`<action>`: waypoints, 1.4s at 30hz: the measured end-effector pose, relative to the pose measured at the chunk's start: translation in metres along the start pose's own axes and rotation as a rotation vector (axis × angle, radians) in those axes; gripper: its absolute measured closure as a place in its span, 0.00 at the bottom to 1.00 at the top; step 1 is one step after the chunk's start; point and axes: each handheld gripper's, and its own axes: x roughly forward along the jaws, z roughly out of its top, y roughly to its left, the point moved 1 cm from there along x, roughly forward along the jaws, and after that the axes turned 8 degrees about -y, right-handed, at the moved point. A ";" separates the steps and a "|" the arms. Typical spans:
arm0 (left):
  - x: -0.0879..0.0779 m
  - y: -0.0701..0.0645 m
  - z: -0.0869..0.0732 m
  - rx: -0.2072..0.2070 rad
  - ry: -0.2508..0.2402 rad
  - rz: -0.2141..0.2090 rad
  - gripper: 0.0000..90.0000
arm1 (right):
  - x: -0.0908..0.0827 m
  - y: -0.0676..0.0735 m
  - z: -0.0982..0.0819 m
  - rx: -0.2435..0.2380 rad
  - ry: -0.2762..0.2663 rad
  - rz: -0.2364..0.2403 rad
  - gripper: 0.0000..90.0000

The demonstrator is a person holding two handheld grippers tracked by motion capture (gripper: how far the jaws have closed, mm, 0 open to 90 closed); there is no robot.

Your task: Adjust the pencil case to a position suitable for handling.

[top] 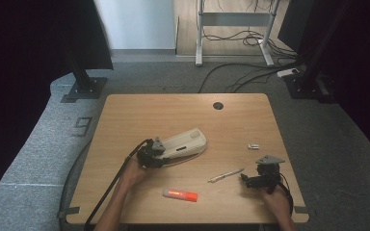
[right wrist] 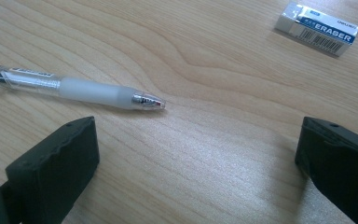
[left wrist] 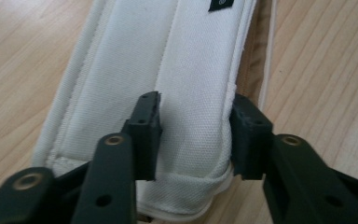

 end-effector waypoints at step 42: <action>-0.052 0.010 -0.009 -0.314 -0.226 -0.136 0.85 | -0.003 -0.003 -0.002 -0.021 0.002 0.034 0.00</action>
